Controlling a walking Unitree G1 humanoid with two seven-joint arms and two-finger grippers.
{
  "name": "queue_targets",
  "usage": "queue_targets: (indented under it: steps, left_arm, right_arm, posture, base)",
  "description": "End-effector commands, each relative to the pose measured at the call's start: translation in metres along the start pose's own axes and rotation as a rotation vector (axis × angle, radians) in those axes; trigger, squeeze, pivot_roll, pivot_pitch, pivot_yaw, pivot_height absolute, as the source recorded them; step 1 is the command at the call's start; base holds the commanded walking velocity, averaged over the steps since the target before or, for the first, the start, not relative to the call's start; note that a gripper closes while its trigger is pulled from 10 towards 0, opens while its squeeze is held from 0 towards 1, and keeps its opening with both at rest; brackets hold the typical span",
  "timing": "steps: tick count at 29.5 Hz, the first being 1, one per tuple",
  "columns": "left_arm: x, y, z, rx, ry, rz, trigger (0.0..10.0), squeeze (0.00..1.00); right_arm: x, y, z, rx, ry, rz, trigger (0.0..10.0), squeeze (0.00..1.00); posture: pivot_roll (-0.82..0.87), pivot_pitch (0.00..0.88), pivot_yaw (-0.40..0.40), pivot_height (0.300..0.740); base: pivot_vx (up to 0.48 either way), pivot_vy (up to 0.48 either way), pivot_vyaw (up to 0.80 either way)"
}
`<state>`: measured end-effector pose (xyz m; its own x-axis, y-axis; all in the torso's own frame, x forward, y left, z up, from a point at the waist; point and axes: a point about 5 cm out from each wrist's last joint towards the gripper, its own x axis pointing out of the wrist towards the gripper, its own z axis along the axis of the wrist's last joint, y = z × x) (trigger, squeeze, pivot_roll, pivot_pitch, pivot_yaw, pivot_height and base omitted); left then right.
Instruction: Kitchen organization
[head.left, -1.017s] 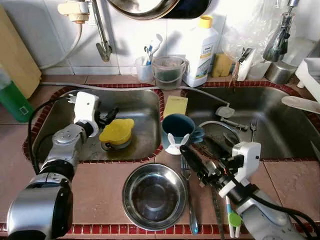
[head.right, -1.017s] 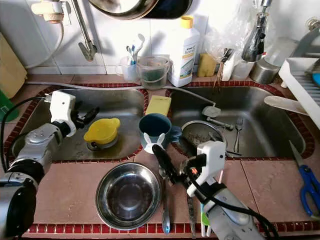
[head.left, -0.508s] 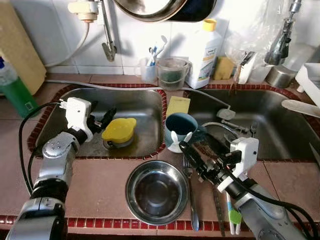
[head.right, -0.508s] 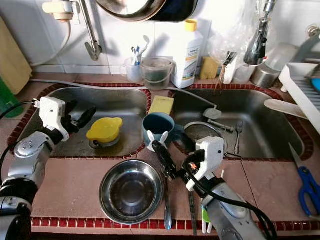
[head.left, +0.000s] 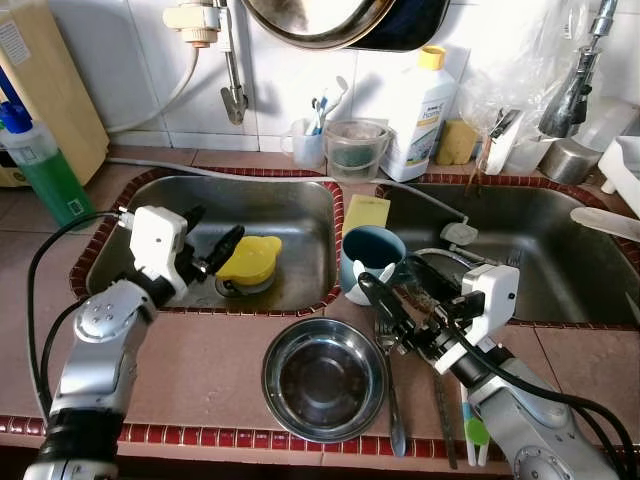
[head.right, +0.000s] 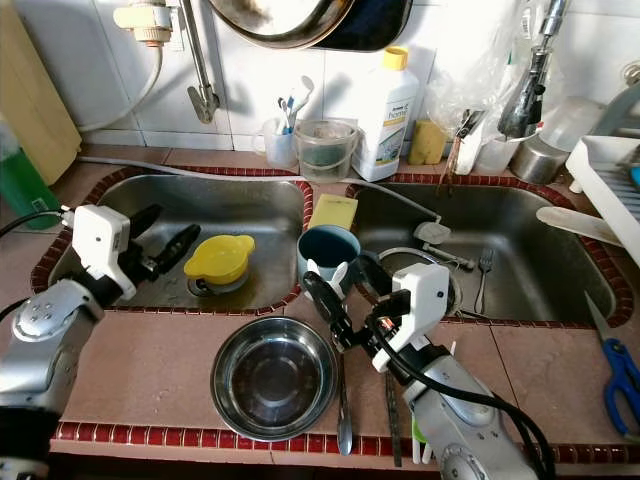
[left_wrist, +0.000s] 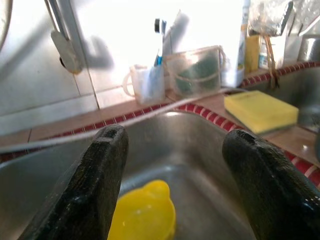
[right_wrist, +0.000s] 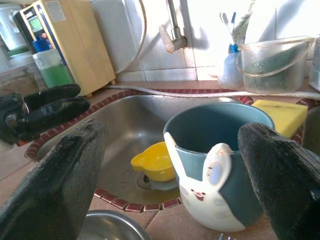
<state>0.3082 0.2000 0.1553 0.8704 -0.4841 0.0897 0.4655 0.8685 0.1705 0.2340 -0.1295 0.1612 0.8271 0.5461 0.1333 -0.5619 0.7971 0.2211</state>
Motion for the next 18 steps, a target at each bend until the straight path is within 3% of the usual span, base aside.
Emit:
queue_targets:
  steps: [1,12,16,18]
  left_arm:
    - [-0.001,-0.002,0.005,0.017,0.005,-0.019,10.0,0.0]
    - [-0.002,-0.01,0.009,0.026,0.047,-0.062,10.0,0.0]
    - [-0.008,-0.011,0.003,-0.048,0.105,-0.06,10.0,0.0]
    - [-0.008,-0.015,0.005,-0.016,0.097,-0.089,10.0,0.0]
  right_arm:
    - [-0.001,-0.003,0.003,-0.013,-0.012,-0.007,10.0,0.0]
    - [-0.002,-0.005,0.002,-0.015,-0.013,-0.017,10.0,0.0]
    - [-0.004,-0.006,0.001,-0.024,-0.009,-0.03,10.0,0.0]
    - [-0.004,-0.006,0.001,-0.026,-0.01,-0.037,10.0,0.0]
  posture:
    - [-0.07,0.04,0.015,0.74]
    - [-0.07,0.04,0.023,0.74]
    - [-0.08,0.042,0.026,0.74]
    - [-0.07,0.042,0.024,0.74]
  base:
    - [0.0,0.0,0.0]
    - [0.0,0.0,0.0]
    - [0.0,0.0,0.0]
    - [0.0,0.0,0.0]
